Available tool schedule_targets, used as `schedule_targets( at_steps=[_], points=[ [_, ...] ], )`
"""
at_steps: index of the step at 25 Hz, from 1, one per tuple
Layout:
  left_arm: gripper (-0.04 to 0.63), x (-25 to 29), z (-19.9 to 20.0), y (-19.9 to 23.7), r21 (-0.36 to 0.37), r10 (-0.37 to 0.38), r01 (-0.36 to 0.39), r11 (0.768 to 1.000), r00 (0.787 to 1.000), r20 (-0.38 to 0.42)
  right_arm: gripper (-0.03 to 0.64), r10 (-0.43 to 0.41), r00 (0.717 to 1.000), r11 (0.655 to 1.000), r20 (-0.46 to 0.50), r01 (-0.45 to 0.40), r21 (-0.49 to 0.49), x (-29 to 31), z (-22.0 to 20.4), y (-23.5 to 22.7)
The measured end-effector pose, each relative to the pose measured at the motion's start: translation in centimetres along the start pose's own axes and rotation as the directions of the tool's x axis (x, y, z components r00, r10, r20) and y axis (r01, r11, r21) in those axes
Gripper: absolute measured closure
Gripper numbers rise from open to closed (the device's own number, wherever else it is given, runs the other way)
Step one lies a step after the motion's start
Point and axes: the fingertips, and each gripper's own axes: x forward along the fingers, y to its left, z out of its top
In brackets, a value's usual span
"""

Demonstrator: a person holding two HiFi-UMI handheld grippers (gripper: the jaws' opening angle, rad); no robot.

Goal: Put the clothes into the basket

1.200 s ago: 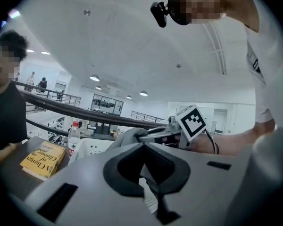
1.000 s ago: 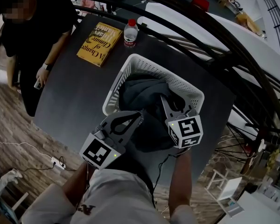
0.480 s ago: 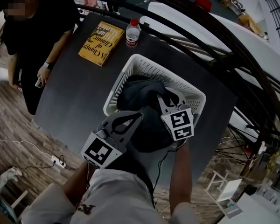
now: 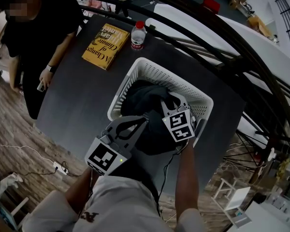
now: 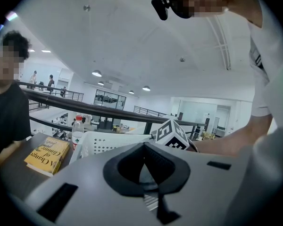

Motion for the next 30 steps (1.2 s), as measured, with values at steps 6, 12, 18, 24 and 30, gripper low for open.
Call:
schedule_targets(
  at_steps=[6, 12, 18, 24, 30],
  points=[
    [0.603, -0.3, -0.2, -0.1, -0.004, 0.003, -0.003, 1.000, 1.000, 0.003, 0.537, -0.014, 0.998, 0.999, -0.057, 0.011, -0.049, 0.6, -0.9, 0.3],
    [0.603, -0.2, 0.0, 0.0, 0.000, 0.004, -0.004, 1.000, 1.000, 0.004, 0.537, -0.025, 0.997, 0.998, -0.074, 0.020, -0.067, 1.2, -1.7, 0.1],
    [0.603, -0.6, 0.1, 0.2, 0.007, 0.003, -0.003, 1.000, 1.000, -0.004, 0.537, -0.035, 0.996, 0.997, -0.077, 0.029, -0.077, 1.4, -1.6, 0.2],
    [0.603, -0.7, 0.3, 0.3, 0.015, 0.001, -0.001, 1.000, 1.000, 0.000, 0.528, -0.054, 0.995, 0.994, -0.087, 0.045, -0.100, 1.5, -1.7, 0.1],
    [0.603, -1.1, 0.5, 0.5, 0.009, 0.005, -0.005, 1.000, 1.000, 0.019, 0.448, -0.091, 0.992, 0.986, -0.086, 0.078, -0.145, 1.4, -1.1, -0.3]
  ],
)
